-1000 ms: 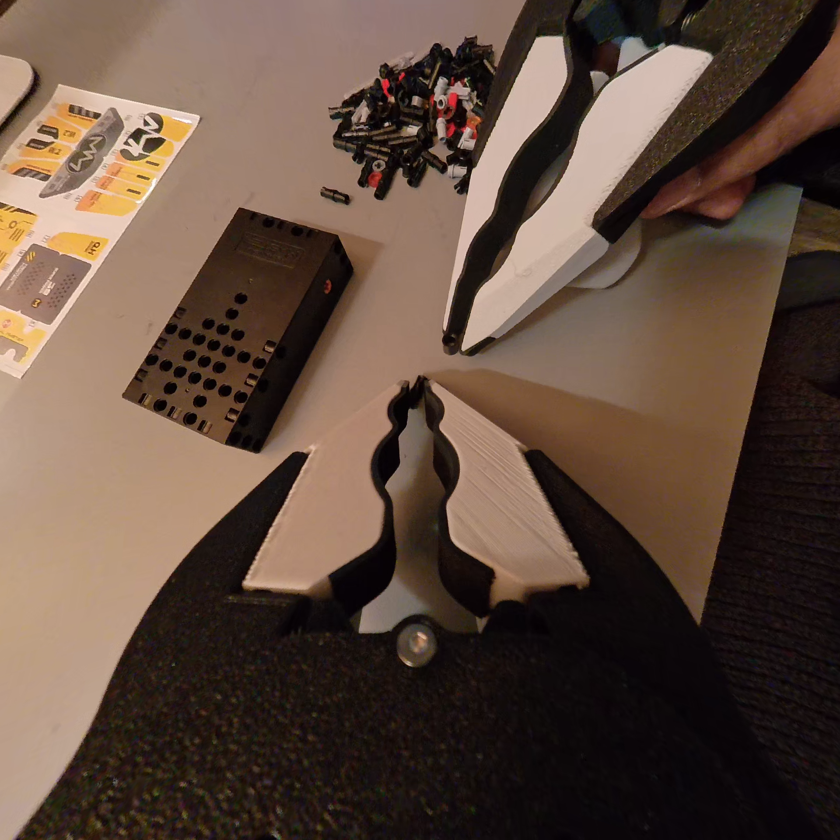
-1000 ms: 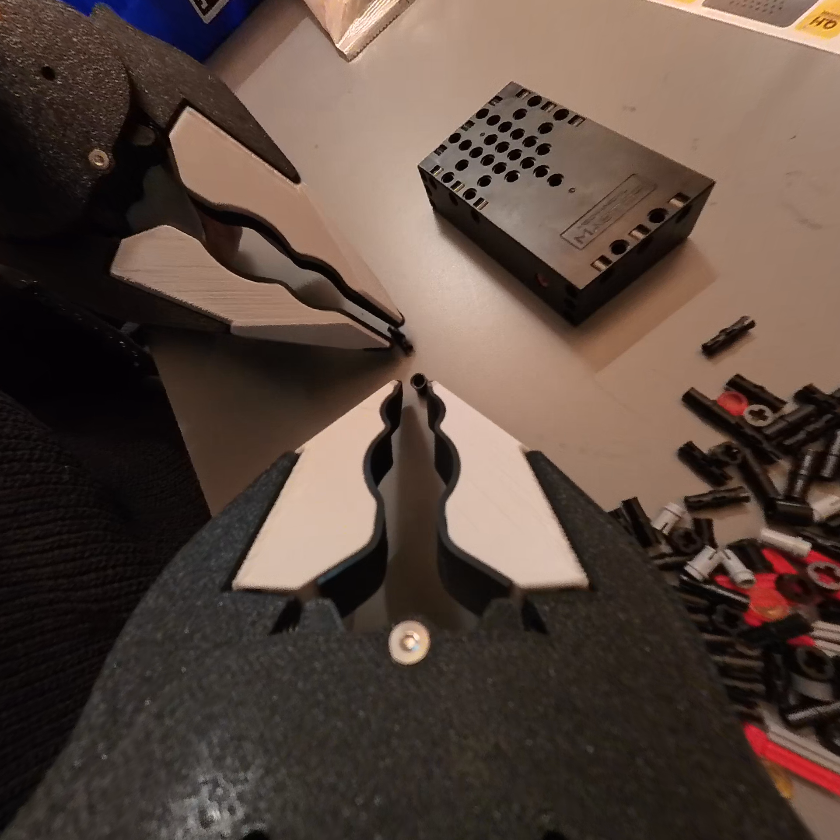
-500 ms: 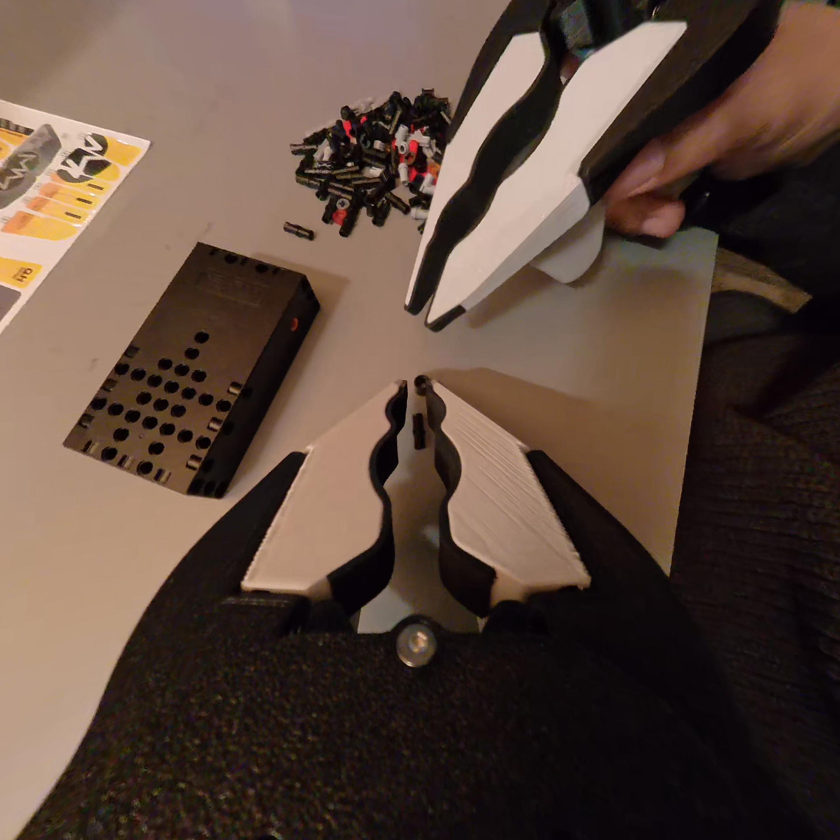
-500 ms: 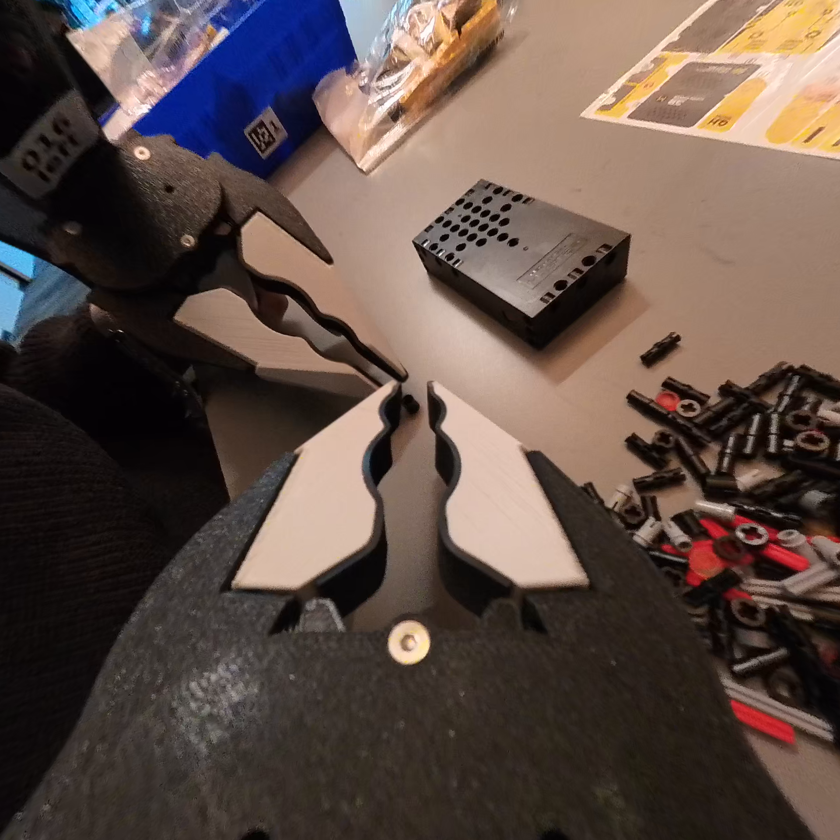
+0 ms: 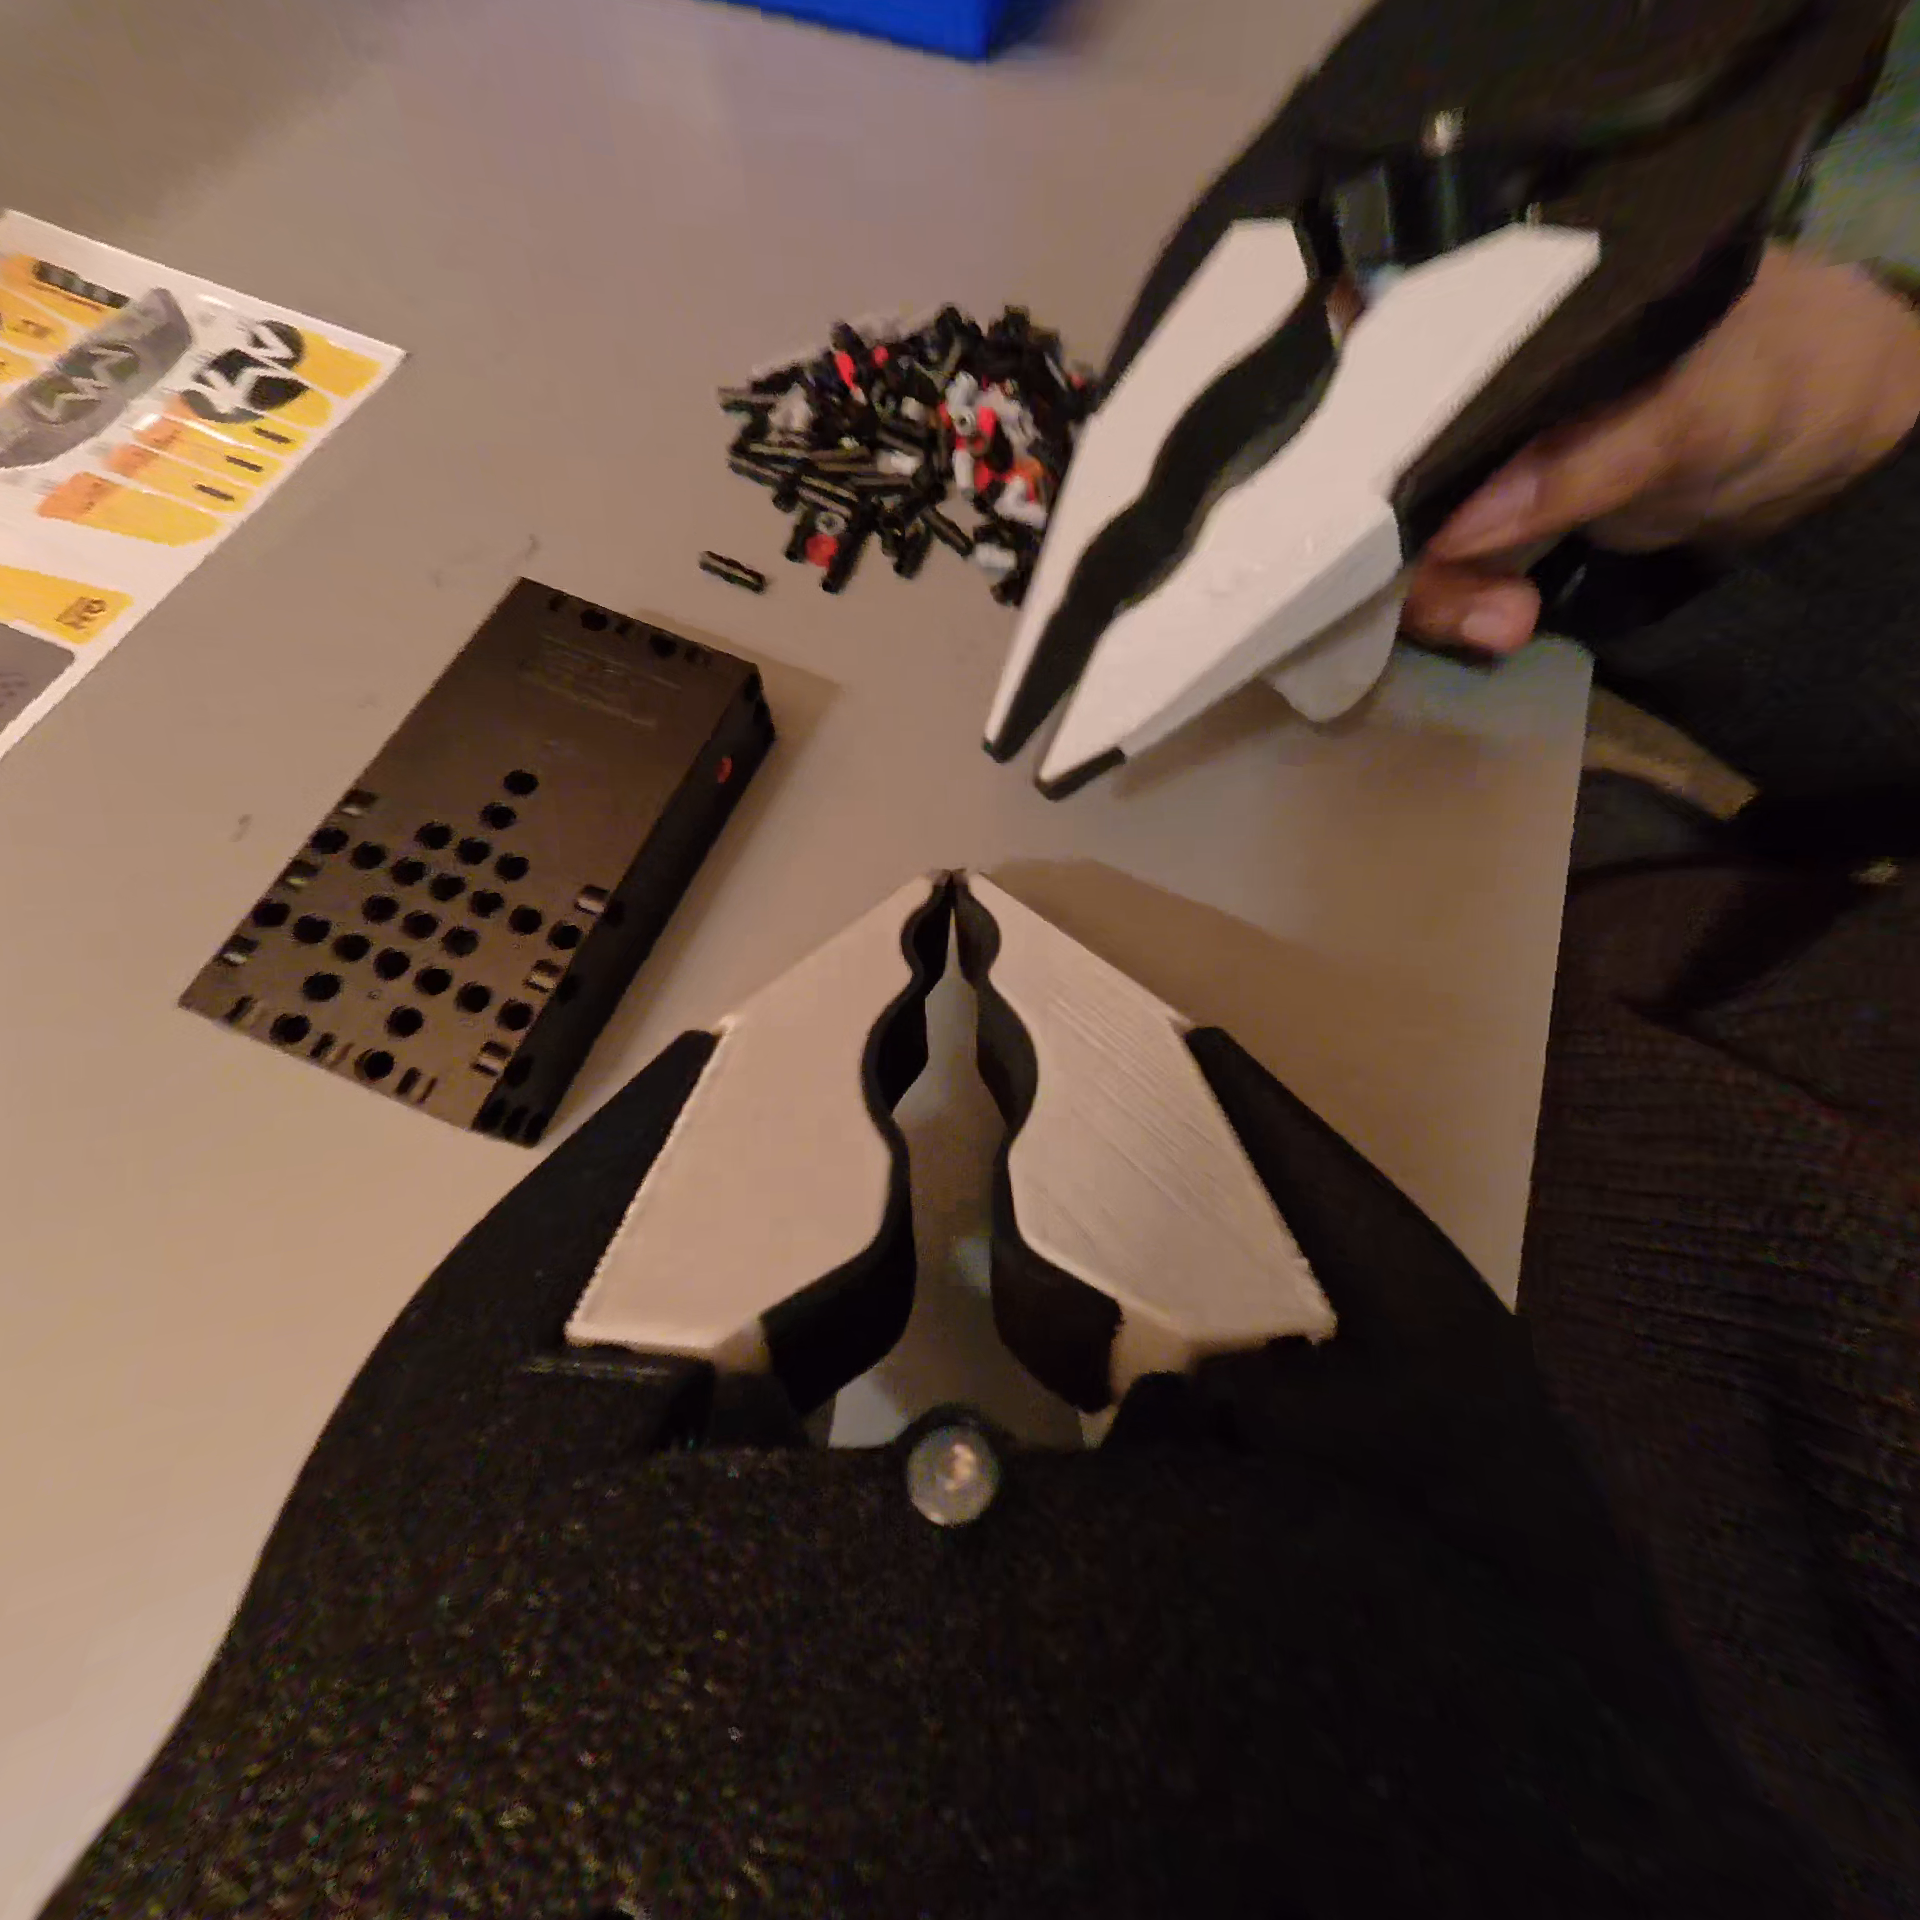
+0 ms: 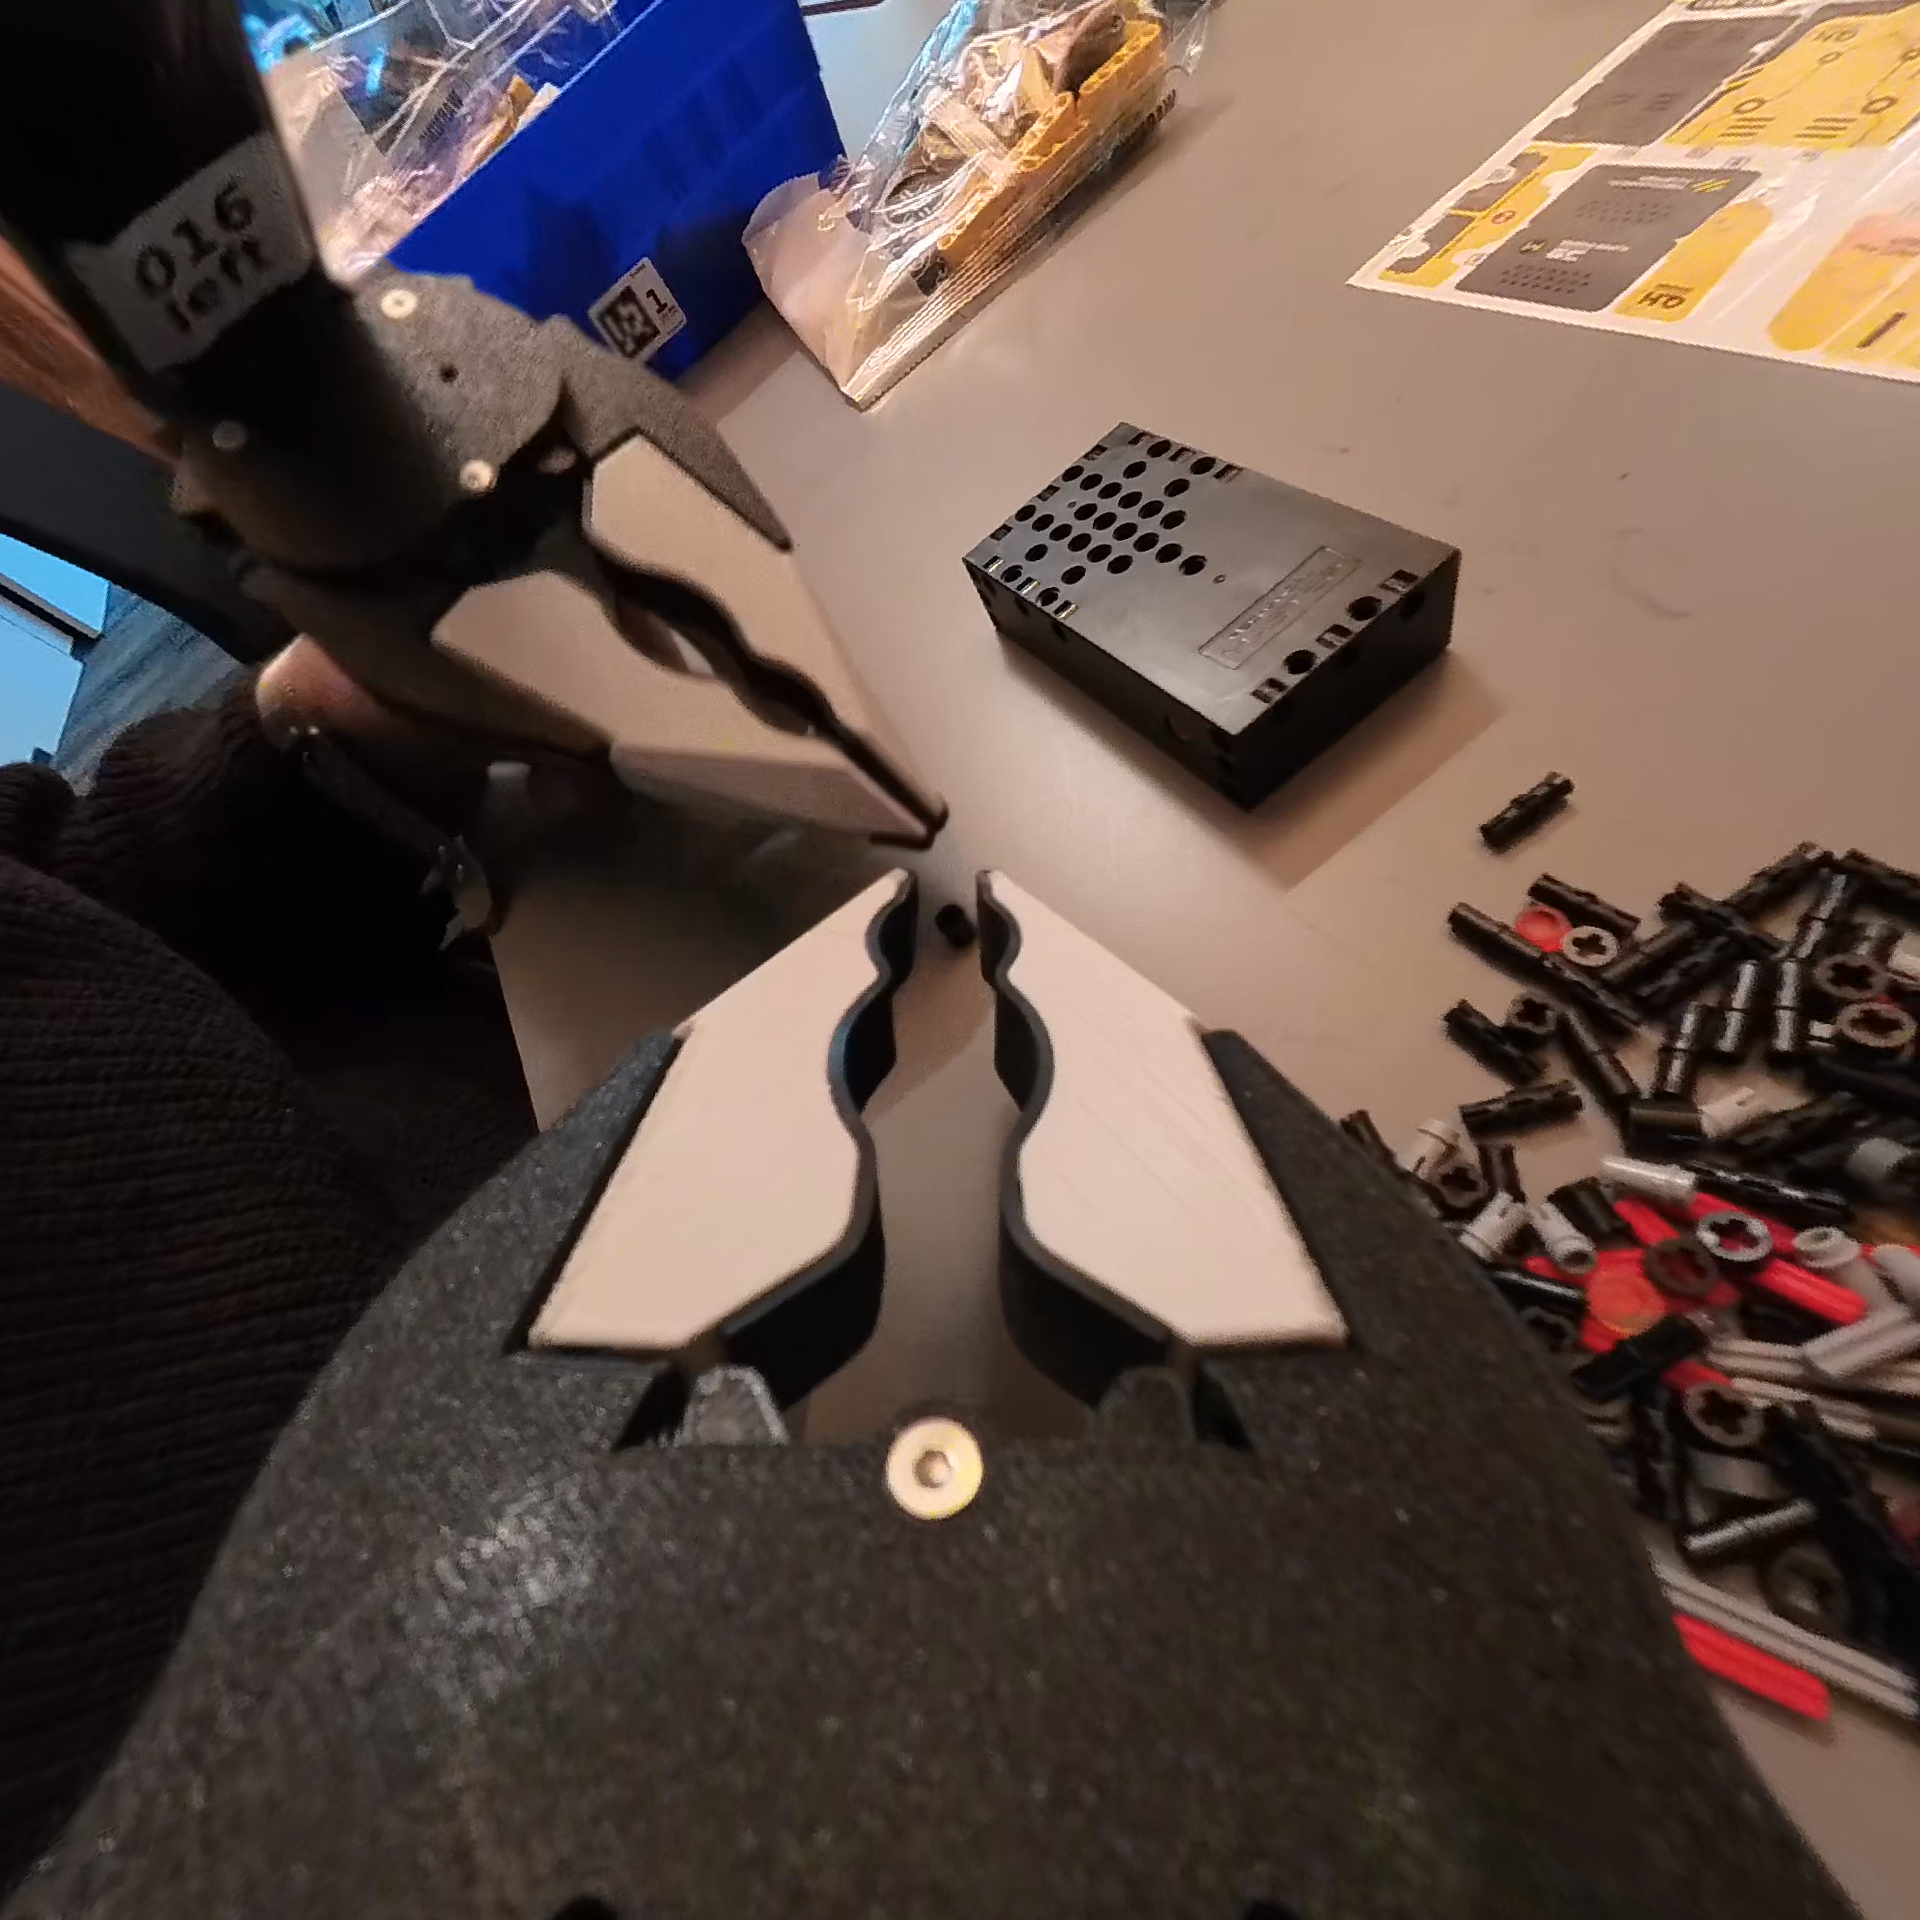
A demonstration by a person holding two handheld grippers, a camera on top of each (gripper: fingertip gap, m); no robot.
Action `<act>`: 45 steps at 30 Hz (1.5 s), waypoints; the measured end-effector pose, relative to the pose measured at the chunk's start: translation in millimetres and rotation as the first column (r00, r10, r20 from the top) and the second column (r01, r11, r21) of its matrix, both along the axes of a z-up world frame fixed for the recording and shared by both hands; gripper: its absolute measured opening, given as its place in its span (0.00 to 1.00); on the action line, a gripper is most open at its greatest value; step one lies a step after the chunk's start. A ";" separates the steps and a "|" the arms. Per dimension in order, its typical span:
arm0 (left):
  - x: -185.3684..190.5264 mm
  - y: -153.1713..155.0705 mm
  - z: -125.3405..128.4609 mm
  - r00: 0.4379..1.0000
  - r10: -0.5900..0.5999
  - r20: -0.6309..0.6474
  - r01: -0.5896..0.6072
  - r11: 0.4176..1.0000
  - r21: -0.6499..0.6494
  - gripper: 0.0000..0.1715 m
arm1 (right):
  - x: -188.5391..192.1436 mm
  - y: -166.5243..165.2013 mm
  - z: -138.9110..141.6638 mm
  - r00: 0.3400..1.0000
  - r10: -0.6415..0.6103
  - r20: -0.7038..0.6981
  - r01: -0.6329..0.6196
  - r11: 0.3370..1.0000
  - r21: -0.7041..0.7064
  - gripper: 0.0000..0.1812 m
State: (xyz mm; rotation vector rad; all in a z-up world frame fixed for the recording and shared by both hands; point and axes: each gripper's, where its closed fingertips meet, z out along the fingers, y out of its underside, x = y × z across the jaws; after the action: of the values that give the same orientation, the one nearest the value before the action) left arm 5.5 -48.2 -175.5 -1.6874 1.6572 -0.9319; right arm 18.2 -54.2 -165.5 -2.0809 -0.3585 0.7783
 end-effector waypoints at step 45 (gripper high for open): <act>5.4 -5.6 37.1 0.972 0.089 0.217 0.029 0.873 -0.487 0.03 | 3.8 -2.0 55.0 0.999 -0.045 0.024 0.030 0.900 0.434 0.06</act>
State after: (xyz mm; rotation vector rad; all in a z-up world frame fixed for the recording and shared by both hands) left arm 10.9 -53.8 -138.5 -1.8207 1.3001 -1.5705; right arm 22.0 -56.2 -110.5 -1.6751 -0.4631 0.5773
